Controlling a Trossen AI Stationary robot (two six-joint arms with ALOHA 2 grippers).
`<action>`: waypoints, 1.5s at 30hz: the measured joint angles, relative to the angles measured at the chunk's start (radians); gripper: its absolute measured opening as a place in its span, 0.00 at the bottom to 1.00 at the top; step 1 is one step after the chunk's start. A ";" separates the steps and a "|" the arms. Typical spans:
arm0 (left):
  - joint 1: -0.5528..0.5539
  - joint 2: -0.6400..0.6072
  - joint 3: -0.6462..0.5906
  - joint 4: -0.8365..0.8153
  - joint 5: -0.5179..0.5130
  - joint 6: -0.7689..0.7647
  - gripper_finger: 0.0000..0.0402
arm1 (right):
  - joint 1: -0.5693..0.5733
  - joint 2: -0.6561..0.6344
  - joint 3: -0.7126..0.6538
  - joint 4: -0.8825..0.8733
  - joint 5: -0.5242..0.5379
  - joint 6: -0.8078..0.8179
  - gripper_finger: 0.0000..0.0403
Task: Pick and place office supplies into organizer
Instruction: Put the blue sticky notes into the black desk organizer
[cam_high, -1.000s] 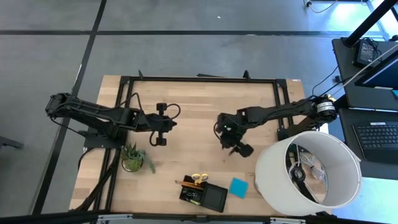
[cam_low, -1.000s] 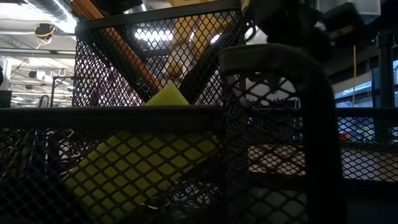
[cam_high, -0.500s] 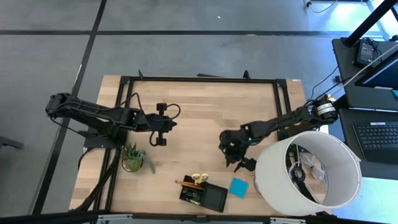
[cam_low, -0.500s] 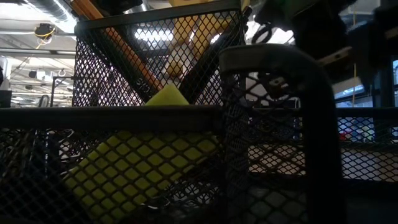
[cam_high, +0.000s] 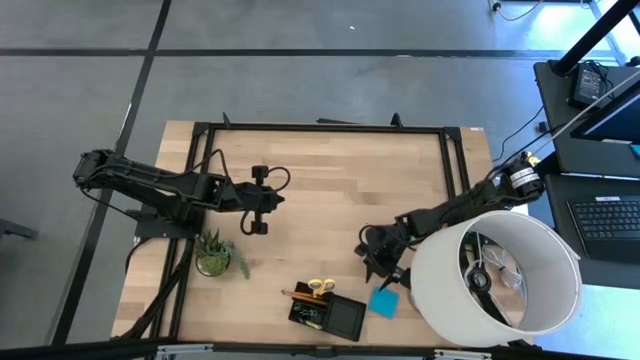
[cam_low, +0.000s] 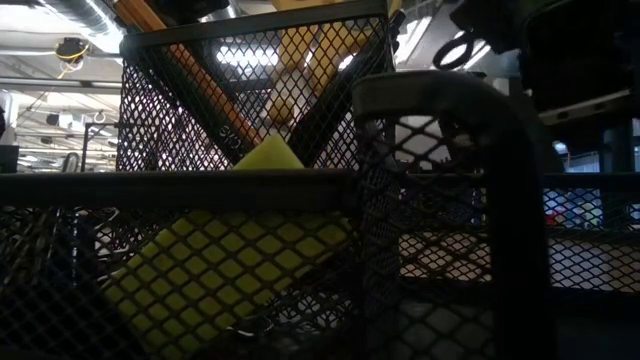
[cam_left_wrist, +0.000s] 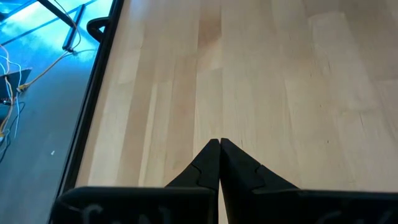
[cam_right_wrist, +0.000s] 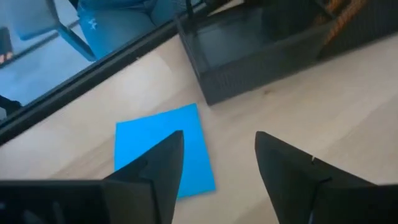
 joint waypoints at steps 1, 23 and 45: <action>0.000 0.000 0.000 0.000 0.000 0.000 0.01 | 0.012 0.002 0.001 0.004 0.014 -0.001 0.50; 0.000 0.000 0.000 0.003 0.000 -0.051 0.01 | 0.188 0.084 0.001 0.022 0.227 -0.002 0.50; 0.000 0.000 0.000 0.003 0.000 -0.049 0.01 | 0.060 0.139 0.005 -0.038 0.207 -0.059 0.50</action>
